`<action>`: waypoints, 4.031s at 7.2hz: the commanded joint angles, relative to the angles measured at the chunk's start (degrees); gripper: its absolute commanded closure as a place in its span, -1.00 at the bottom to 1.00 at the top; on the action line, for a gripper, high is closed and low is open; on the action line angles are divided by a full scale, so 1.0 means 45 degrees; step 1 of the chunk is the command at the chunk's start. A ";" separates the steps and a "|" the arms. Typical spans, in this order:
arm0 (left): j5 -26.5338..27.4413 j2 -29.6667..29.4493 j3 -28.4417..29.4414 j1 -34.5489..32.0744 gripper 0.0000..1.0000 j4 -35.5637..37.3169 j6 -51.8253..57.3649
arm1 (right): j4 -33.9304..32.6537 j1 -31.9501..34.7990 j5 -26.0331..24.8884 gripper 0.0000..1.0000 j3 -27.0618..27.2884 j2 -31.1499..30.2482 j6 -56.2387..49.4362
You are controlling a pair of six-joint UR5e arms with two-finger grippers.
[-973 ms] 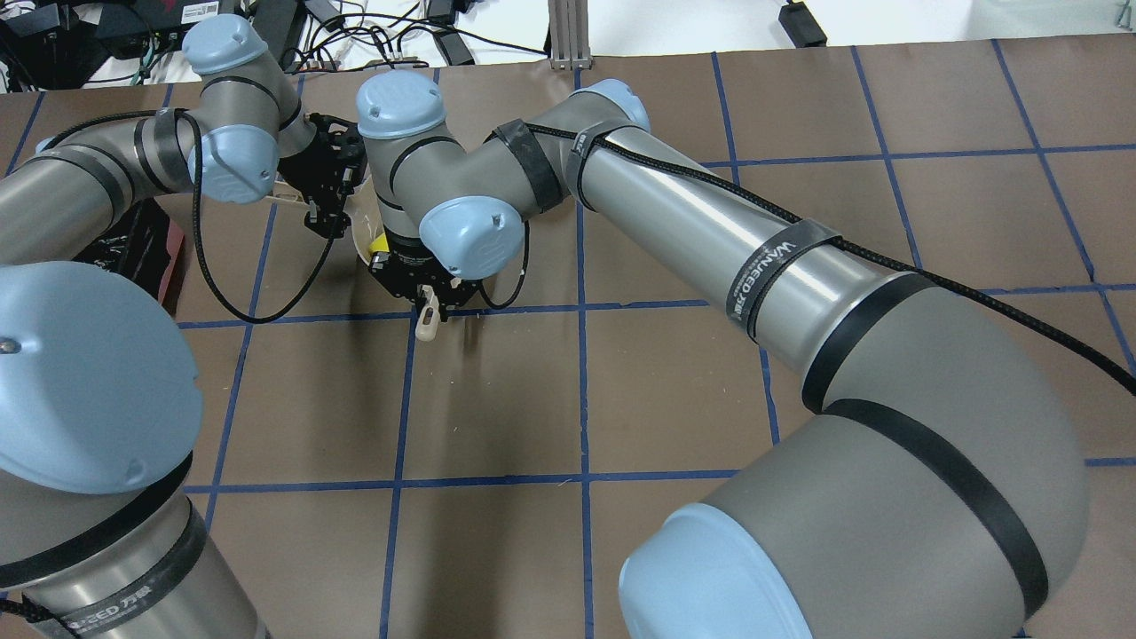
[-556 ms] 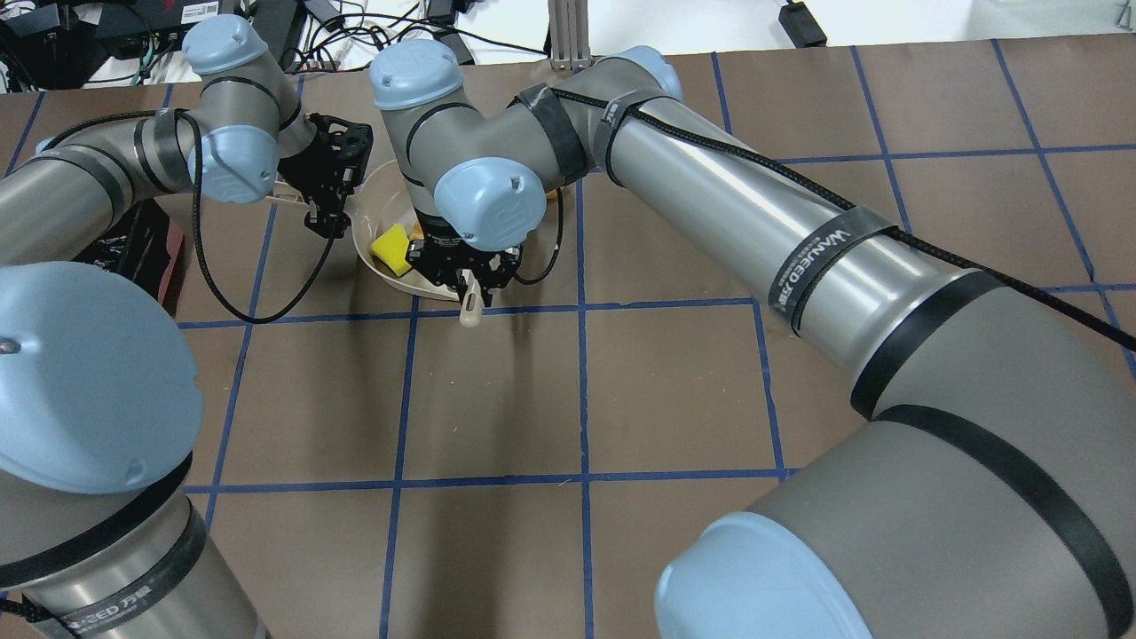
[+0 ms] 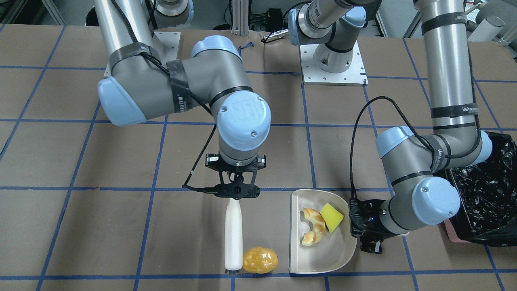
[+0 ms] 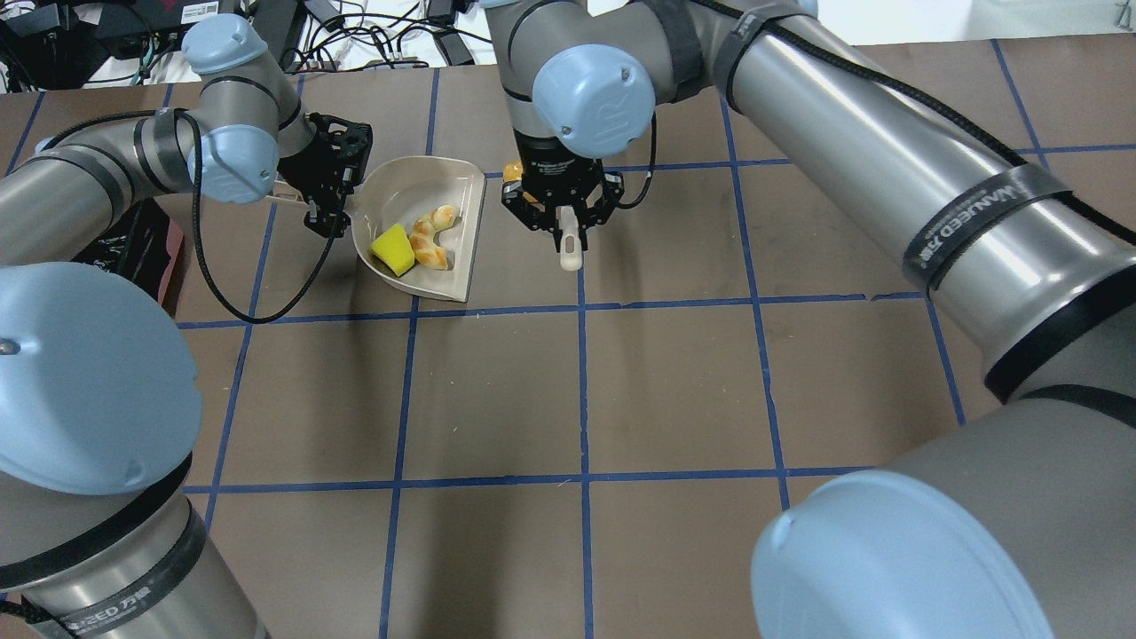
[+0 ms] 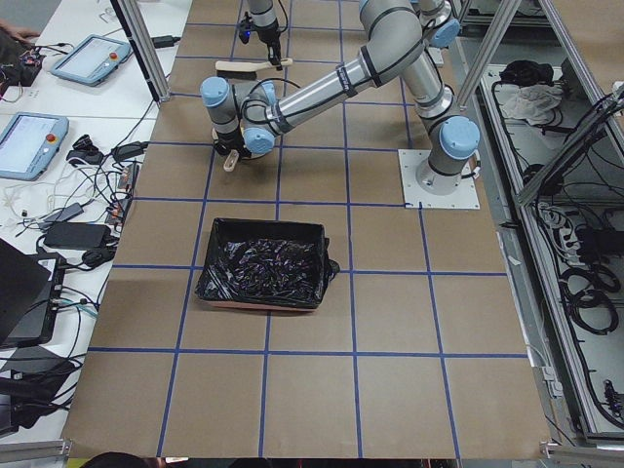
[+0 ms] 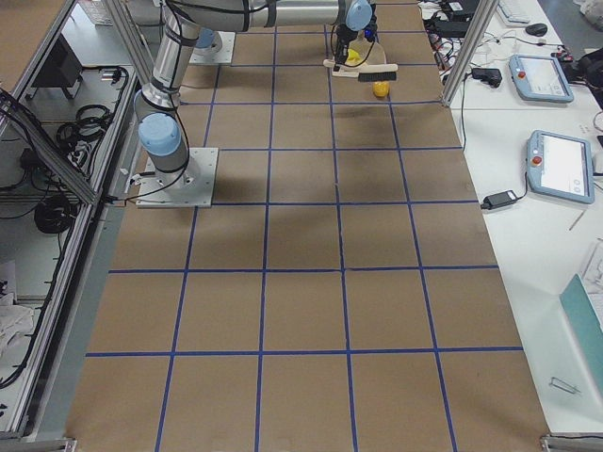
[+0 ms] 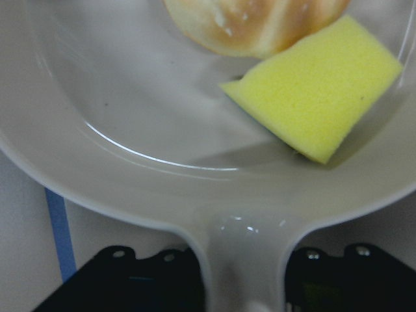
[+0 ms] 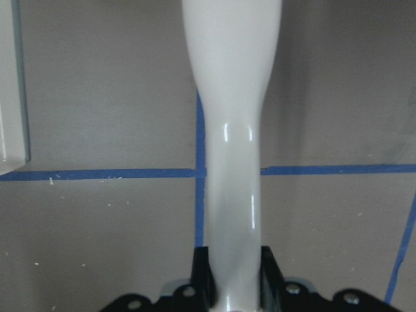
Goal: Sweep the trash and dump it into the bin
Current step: 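Lift the brush with the right gripper and move it toward the bread roll, then sweep the bread roll with the brush into the dustpan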
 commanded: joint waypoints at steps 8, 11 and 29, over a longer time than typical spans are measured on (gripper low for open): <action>0.0019 0.0000 -0.0017 -0.0040 1.00 -0.0016 -0.0137 | -0.0380 -0.1342 -0.1477 1.00 -0.2380 0.3081 -0.5979; 0.0000 0.0000 -0.0017 -0.0040 1.00 -0.0016 -0.0137 | -0.0243 -0.0778 -0.1382 1.00 -0.2108 0.3042 -0.5634; 0.0000 0.0000 -0.0017 -0.0040 1.00 -0.0016 -0.0098 | -0.1433 0.1332 0.1642 1.00 -0.1287 0.2651 -0.0128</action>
